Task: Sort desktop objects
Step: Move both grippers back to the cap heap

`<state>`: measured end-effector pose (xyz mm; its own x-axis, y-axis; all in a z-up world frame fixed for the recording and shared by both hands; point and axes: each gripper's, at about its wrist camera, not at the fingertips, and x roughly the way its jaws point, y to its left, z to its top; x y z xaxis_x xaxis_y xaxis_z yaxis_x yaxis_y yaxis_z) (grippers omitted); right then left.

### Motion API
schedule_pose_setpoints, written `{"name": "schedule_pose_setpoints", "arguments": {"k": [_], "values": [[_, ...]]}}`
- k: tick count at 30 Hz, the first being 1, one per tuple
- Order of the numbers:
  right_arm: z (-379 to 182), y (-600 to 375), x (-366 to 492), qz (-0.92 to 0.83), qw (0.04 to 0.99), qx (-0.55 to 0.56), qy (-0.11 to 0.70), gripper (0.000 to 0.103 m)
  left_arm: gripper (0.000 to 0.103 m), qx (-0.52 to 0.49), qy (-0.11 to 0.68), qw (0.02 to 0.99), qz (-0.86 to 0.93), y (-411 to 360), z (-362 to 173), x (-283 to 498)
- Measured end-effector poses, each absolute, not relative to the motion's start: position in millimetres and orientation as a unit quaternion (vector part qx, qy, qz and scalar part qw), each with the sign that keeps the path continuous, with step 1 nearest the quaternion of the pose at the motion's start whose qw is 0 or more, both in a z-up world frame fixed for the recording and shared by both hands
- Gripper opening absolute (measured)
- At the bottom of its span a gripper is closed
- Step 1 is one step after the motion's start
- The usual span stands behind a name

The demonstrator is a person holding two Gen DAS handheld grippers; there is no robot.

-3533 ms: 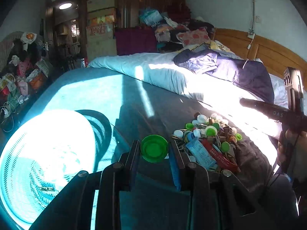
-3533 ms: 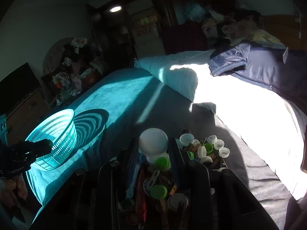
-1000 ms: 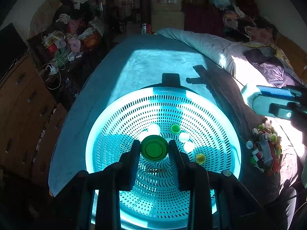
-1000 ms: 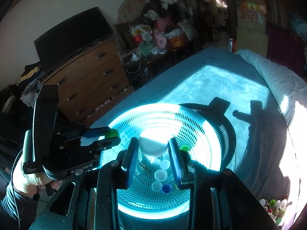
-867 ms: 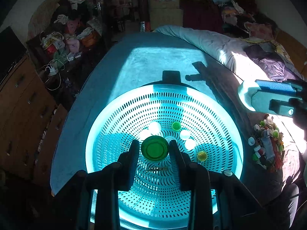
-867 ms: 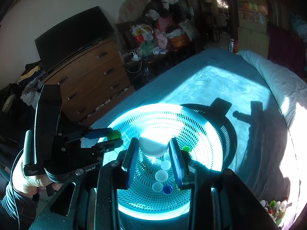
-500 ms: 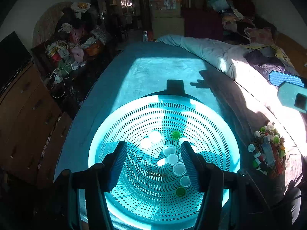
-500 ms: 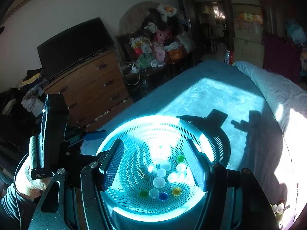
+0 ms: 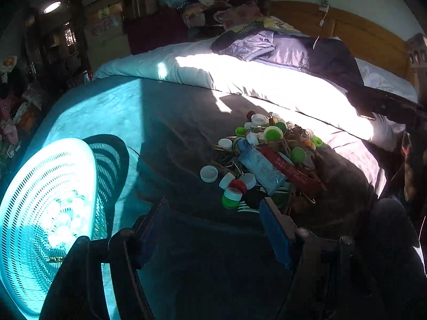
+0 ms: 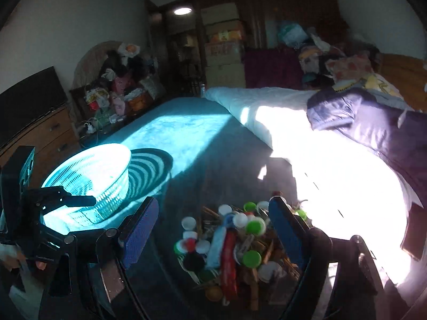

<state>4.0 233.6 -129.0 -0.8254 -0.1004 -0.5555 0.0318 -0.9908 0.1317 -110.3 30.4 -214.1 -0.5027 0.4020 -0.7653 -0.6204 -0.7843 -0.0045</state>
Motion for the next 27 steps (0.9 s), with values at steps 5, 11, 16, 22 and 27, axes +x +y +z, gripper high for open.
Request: {"name": "schedule_pose_setpoints", "arguments": {"k": [5, 11, 16, 22, 27], "values": [[-197.7, 282.7, 40.1, -0.938, -0.003, 0.328, -0.113, 0.084, 0.072, -0.438, 0.066, 0.263, 0.857, 49.1, -269.5, -155.5], [-244.3, 298.7, 47.8, -0.924, 0.0, 0.345, -0.166, 0.084, 0.072, -0.443, 0.099, 0.225, 0.862, 75.2, -299.0, -191.4], [-250.8, 304.2, 42.8, -0.92, 0.017, 0.344, -0.186, 0.084, 0.072, -0.465, 0.093, 0.229, 0.85, 69.7, -319.8, -214.3], [-260.3, 309.3, 36.9, -0.915, 0.017, 0.347, -0.205, 0.084, 0.072, -0.46, 0.127, 0.275, 0.835, 92.0, -333.3, -221.2], [-262.5, 302.5, 34.2, -0.916, 0.023, 0.35, -0.195, 0.082, 0.046, -0.45, 0.135, 0.267, 0.842, 97.6, -336.8, -222.5]]}}
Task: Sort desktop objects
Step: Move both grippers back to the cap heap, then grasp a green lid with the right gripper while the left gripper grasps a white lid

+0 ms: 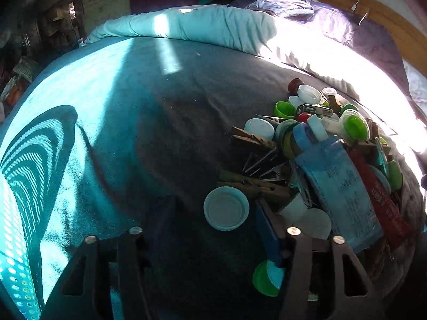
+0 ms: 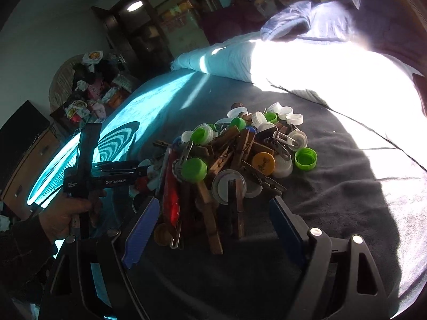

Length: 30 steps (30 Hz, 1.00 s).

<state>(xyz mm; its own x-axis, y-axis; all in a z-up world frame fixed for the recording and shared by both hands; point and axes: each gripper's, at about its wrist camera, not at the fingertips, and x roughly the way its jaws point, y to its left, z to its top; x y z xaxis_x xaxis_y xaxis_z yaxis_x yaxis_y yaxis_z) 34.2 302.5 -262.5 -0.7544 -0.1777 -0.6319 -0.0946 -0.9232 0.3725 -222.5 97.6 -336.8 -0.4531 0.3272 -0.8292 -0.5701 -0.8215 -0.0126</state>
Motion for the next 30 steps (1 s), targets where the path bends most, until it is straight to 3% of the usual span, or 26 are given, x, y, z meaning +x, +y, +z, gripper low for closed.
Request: {"name": "schedule_pose_setpoints", "arguments": {"k": [1, 6, 11, 15, 21, 30], "values": [[-262.7, 302.5, 34.2, -0.917, 0.024, 0.349, -0.194, 0.081, 0.032, -0.451, 0.126, 0.266, 0.843, 94.2, -335.6, -221.2], [-257.4, 310.2, 37.9, -0.918, 0.029, 0.336, -0.211, 0.065, 0.032, -0.439, 0.102, 0.256, 0.855, 77.8, -324.1, -204.2], [-241.3, 348.9, 38.8, -0.926, -0.011, 0.316, -0.207, 0.061, 0.032, -0.441, 0.079, 0.248, 0.859, 64.4, -326.2, -195.2], [-257.9, 392.7, 12.8, -0.917, -0.05, 0.359, -0.166, 0.04, 0.032, -0.444, 0.072, 0.248, 0.858, 65.3, -330.6, -195.8], [-298.9, 405.8, -24.5, -0.898, -0.03, 0.427, -0.099, 0.04, 0.032, -0.444, 0.081, 0.252, 0.856, 74.9, -334.4, -193.7], [-319.7, 393.3, -49.7, -0.897, -0.009, 0.438, -0.056, 0.039, 0.032, -0.446, 0.086, 0.249, 0.855, 80.8, -338.8, -194.7]]}}
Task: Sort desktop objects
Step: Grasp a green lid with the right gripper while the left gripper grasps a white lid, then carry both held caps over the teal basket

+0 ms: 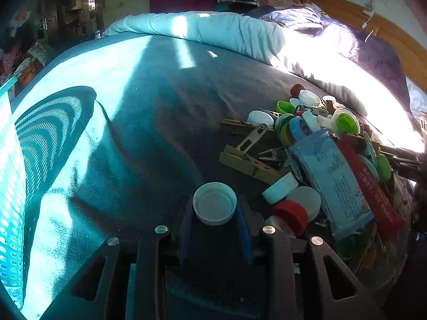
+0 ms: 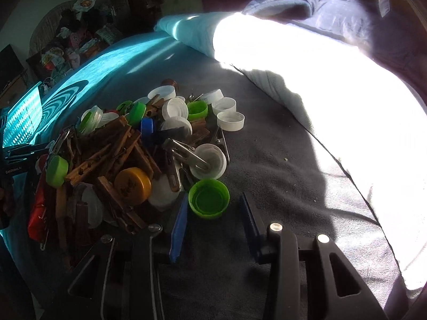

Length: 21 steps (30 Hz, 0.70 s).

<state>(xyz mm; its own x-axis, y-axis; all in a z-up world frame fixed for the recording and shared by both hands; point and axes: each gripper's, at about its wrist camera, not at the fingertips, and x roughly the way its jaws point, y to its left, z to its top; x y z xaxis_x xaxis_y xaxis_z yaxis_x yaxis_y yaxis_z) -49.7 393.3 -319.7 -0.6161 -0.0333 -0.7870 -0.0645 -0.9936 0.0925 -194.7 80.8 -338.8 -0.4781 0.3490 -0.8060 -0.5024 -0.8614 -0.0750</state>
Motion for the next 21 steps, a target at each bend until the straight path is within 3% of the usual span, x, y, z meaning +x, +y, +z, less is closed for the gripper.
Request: {"name": "schedule_pose_setpoints", "arguments": {"k": [2, 3, 11, 21], "values": [[-321.5, 392.1, -50.8, 0.897, 0.014, -0.44, 0.049, 0.036, 0.032, -0.446, 0.087, 0.247, 0.856, 81.8, -338.1, -194.9], [-320.9, 391.4, -49.1, 0.896, 0.018, -0.44, 0.046, 0.028, 0.032, -0.446, 0.085, 0.246, 0.856, 81.8, -336.9, -194.6], [-277.7, 398.2, -11.6, 0.908, 0.047, -0.404, 0.102, 0.028, 0.032, -0.401, 0.082, 0.243, 0.879, 79.6, -284.7, -166.4], [-187.7, 343.2, -9.1, 0.938, 0.029, -0.336, 0.085, 0.028, 0.032, -0.352, 0.078, 0.207, 0.91, 48.4, -202.6, -127.4]]}}
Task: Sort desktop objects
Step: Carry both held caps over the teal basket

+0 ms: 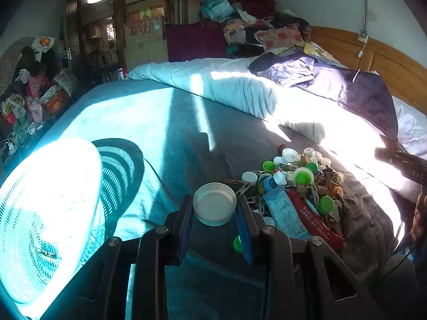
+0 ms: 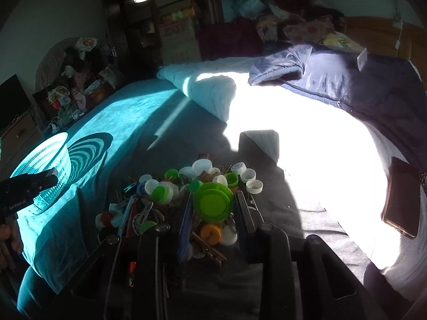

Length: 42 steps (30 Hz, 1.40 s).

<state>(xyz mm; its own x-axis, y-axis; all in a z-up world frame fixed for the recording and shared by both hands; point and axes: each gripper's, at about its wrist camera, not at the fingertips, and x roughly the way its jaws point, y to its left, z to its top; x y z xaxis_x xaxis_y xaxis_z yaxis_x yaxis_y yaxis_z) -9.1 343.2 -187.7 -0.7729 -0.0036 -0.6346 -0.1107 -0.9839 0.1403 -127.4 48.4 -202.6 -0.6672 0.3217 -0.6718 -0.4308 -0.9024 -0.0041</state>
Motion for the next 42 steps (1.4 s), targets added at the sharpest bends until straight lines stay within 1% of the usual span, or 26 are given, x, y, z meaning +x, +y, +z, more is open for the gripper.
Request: {"name": "schedule_pose_setpoints", "arguments": {"k": [7, 19, 29, 42], "values": [[-145.0, 285.7, -16.6, 0.948, -0.007, -0.31, 0.076, 0.028, 0.032, -0.345, 0.066, 0.157, 0.923, 7.5, -163.8, -112.6], [-96.5, 169.1, -42.1, 0.954, -0.099, -0.279, 0.037, 0.028, 0.032, -0.314, 0.055, 0.092, 0.943, -68.0, -118.9, -102.0], [-68.4, 93.3, -72.8, 0.951, -0.154, -0.267, 0.018, 0.028, 0.032, -0.318, 0.039, 0.045, 0.946, -133.6, -108.8, -109.3], [-56.5, -4.7, -118.3, 0.935, -0.215, -0.282, -0.015, 0.028, 0.033, -0.371, 0.027, 0.01, 0.928, -211.2, -110.3, -137.4]]}}
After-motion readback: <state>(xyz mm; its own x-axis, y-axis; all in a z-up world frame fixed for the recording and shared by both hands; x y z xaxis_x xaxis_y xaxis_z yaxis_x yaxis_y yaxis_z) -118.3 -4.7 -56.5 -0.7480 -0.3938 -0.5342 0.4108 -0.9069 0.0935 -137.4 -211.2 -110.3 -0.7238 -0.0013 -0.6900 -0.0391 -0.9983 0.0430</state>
